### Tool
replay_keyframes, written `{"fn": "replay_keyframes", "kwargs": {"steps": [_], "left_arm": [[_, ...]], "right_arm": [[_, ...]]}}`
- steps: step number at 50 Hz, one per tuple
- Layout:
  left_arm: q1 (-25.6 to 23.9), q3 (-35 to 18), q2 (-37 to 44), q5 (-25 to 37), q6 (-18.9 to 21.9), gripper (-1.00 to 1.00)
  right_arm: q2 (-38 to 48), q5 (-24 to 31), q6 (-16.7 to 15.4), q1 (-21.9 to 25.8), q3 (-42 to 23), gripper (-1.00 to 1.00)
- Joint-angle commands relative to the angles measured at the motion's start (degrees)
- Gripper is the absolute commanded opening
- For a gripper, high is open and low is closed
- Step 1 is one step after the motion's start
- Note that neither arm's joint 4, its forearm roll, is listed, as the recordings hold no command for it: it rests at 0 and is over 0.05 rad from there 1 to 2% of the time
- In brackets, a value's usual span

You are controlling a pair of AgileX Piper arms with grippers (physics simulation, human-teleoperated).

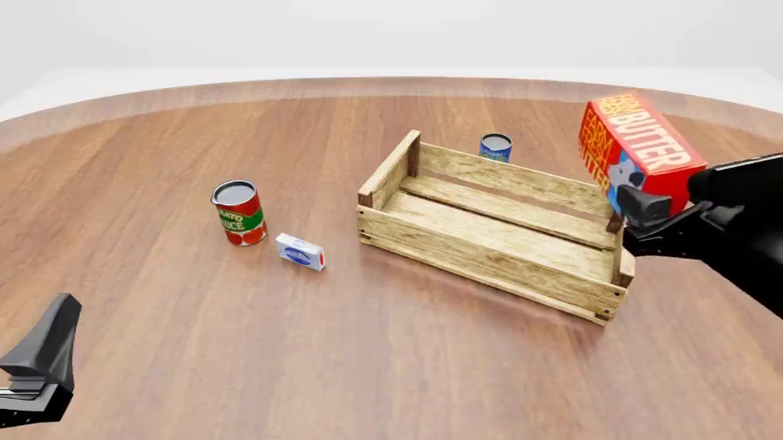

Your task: Pick up the butter and put it in the tray.

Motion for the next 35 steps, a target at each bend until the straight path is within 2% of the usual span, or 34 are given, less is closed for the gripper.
{"fn": "replay_keyframes", "kwargs": {"steps": [1, 35], "left_arm": [[-0.01, 0.00, -0.01, 0.00, 0.01, 1.00], [-0.01, 0.06, -0.09, 0.02, -0.01, 1.00]], "right_arm": [[4.86, -3.20, 1.23, 1.87, -3.13, -1.00], [16.95, -8.40, 3.48, 5.01, -8.77, -1.00]]}}
